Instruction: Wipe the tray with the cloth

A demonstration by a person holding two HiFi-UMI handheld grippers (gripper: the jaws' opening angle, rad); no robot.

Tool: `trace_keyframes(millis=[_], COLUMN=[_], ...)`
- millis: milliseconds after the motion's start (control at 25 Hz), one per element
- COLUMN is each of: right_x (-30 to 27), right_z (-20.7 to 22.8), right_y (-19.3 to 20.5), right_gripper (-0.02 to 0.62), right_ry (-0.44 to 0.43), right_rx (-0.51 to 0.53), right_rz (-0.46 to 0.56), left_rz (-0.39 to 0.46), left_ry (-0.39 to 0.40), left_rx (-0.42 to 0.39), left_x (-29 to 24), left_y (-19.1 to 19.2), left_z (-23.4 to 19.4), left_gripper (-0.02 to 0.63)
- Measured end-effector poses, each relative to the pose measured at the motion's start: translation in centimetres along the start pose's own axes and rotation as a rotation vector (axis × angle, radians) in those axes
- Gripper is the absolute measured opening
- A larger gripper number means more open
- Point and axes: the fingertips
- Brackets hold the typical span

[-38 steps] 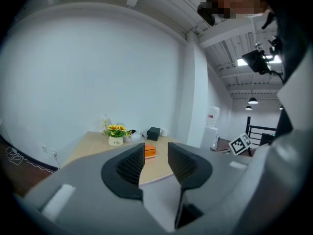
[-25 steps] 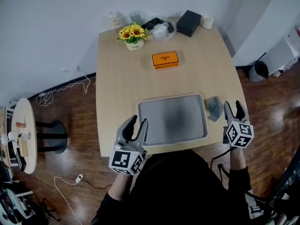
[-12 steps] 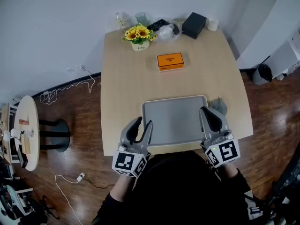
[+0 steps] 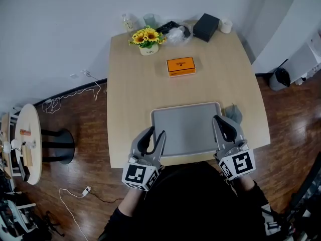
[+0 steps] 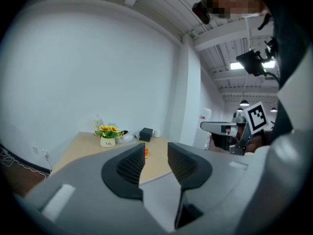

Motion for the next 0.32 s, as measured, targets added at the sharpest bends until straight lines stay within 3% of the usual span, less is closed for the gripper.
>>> trace_keyframes(millis=[320], right_x=[-0.02], right_z=[-0.34], right_y=[0.5], right_gripper=[0.002], right_ry=[-0.009], right_rx=[0.006], right_rz=[-0.016], left_rz=[0.0], left_ry=[0.006], left_rx=[-0.005], left_x=[-0.08], left_y=[0.11], left_z=[0.14], left_gripper=[0.129])
Point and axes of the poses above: the fingertips, and each gripper's own axes: x backward along the fingers, z to its right, y out of its underside, and after that the axes turned 6 degrees about -x, right-handed
